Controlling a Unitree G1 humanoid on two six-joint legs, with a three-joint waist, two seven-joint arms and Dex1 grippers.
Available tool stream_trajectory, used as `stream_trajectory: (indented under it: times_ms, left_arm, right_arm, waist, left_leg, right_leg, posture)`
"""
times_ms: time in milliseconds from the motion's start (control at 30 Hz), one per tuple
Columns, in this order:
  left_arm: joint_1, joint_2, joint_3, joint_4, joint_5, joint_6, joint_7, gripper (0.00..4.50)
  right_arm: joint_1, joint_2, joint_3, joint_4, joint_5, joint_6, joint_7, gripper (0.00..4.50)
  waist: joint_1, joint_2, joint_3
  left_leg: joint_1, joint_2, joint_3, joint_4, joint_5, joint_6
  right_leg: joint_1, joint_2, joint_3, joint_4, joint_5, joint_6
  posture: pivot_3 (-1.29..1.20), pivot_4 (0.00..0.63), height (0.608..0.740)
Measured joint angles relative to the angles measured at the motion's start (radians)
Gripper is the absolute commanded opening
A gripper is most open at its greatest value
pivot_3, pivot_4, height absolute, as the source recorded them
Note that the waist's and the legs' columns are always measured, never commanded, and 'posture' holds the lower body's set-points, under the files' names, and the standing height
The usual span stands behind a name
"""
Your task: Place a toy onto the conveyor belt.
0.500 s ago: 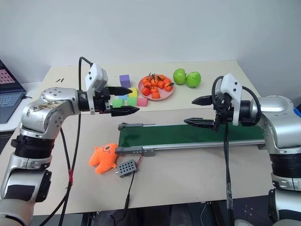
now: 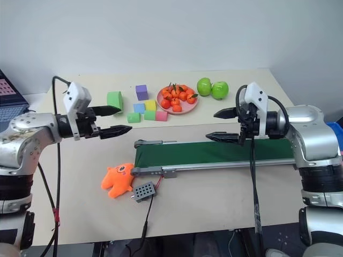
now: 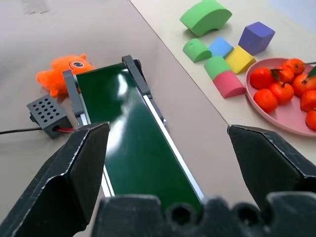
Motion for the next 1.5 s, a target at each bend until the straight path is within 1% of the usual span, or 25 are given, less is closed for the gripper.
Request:
stream_trajectory:
  times_ms: [133,200,233,367,433,533,633,733,933,1133,1267,1433,1500]
  left_arm:
    - [0.146,-0.009,0.112,-0.052,-0.025,-0.027,0.029,4.46]
    - [0.193,-0.04,0.145,-0.082,-0.048,-0.027,0.05,4.46]
    - [0.227,-0.069,0.156,-0.099,-0.049,-0.047,0.08,4.46]
    - [0.357,-0.135,0.179,-0.116,-0.028,-0.138,0.136,4.46]
    - [0.421,-0.135,0.19,-0.12,-0.016,-0.168,0.137,4.46]
    - [0.563,-0.128,0.217,-0.129,0.006,-0.243,0.117,4.46]
    - [0.626,-0.128,0.22,-0.111,0.037,-0.317,0.103,4.46]
    - [0.639,-0.125,0.211,-0.103,0.058,-0.36,0.085,4.46]
    - [0.63,-0.094,0.128,-0.048,0.104,-0.416,0.033,4.46]
    - [0.564,-0.076,0.045,0.055,0.124,-0.419,-0.028,4.46]
    - [0.514,-0.069,0.006,0.118,0.153,-0.454,-0.062,4.46]
    - [0.504,-0.053,-0.065,0.164,0.223,-0.547,-0.096,4.46]
    - [0.504,-0.049,-0.096,0.201,0.269,-0.618,-0.101,4.46]
  right_arm:
    - [-0.016,0.013,0.015,0.059,-0.016,-0.031,0.019,4.5]
    - [-0.023,0.021,0.017,0.089,-0.029,-0.051,0.021,4.5]
    - [-0.031,0.038,0.02,0.111,-0.04,-0.066,0.02,4.5]
    - [-0.037,0.073,0.039,0.154,-0.049,-0.096,0.024,4.5]
    - [-0.037,0.075,0.04,0.167,-0.053,-0.103,0.028,4.5]
    - [-0.037,0.078,0.04,0.175,-0.059,-0.112,0.029,4.5]
    - [-0.037,0.088,0.04,0.176,-0.059,-0.112,0.026,4.5]
    - [-0.037,0.091,0.04,0.176,-0.059,-0.112,0.022,4.5]
    - [-0.036,0.09,0.04,0.176,-0.059,-0.112,0.02,4.5]
    - [-0.032,0.086,0.039,0.148,-0.057,-0.101,0.008,4.5]
    - [-0.032,0.085,0.038,0.133,-0.056,-0.093,-0.002,4.5]
    - [-0.022,0.078,0.035,0.111,-0.055,-0.086,-0.009,4.5]
    - [-0.013,0.074,0.029,0.097,-0.053,-0.08,-0.012,4.5]
  waist:
    - [0.0,0.0,0.0]
    - [0.001,0.0,0.0]
    - [0.002,0.0,0.0]
    - [0.002,0.0,0.0]
    - [0.0,0.0,0.0]
    - [-0.002,0.001,0.0]
    - [0.004,0.001,0.0]
    - [0.01,0.001,0.0]
    - [0.004,0.001,0.0]
    - [0.002,0.001,0.0]
    - [0.002,0.001,0.0]
    - [0.002,0.001,0.0]
    - [0.003,0.001,0.0]
  left_leg:
    - [0.0,0.001,0.0,0.0,0.0,0.0]
    - [0.0,0.001,0.0,0.0,0.0,0.0]
    - [0.001,0.001,0.0,0.0,0.0,0.0]
    - [0.0,0.001,0.0,0.0,0.0,-0.001]
    - [0.0,0.001,0.0,-0.001,-0.001,-0.001]
    - [0.001,0.001,0.001,-0.003,-0.001,-0.001]
    - [0.002,0.001,0.001,-0.002,0.0,-0.002]
    - [0.002,0.001,0.0,-0.002,-0.001,-0.001]
    - [0.001,0.001,0.0,-0.003,-0.001,-0.001]
    - [0.002,0.001,0.001,-0.003,-0.001,-0.001]
    - [0.002,0.001,0.001,-0.003,-0.001,-0.001]
    - [0.002,0.001,0.001,-0.005,-0.001,-0.001]
    - [0.002,0.001,0.001,-0.005,-0.001,-0.001]
  right_leg:
    - [0.0,0.0,0.0,0.0,0.0,0.0]
    - [0.0,0.0,0.0,0.0,0.0,0.0]
    - [0.001,0.0,0.0,0.0,0.0,0.0]
    - [0.0,0.0,0.0,0.0,0.0,0.0]
    - [0.0,0.0,0.0,0.0,0.0,0.0]
    - [0.0,0.0,0.0,-0.001,0.0,0.0]
    - [0.0,0.0,0.0,-0.001,0.0,-0.001]
    - [0.001,0.0,0.0,0.0,0.0,-0.001]
    - [0.0,0.0,-0.001,-0.001,0.0,-0.001]
    - [0.0,0.0,-0.001,0.0,0.0,-0.001]
    - [0.0,0.0,-0.001,-0.001,0.0,-0.001]
    - [-0.001,0.0,-0.001,-0.001,0.0,-0.001]
    - [-0.001,0.0,-0.001,-0.001,0.0,-0.001]
  posture:
    - [0.0,0.15,0.74]
    - [0.0,0.15,0.74]
    - [0.0,0.15,0.74]
    - [0.0,0.15,0.74]
    - [0.0,0.15,0.74]
    - [0.0,0.15,0.74]
    - [0.0,0.15,0.74]
    - [0.0,0.15,0.74]
    - [0.0,0.15,0.74]
    - [0.0,0.15,0.74]
    - [0.0,0.15,0.74]
    - [0.0,0.15,0.74]
    - [0.0,0.15,0.74]
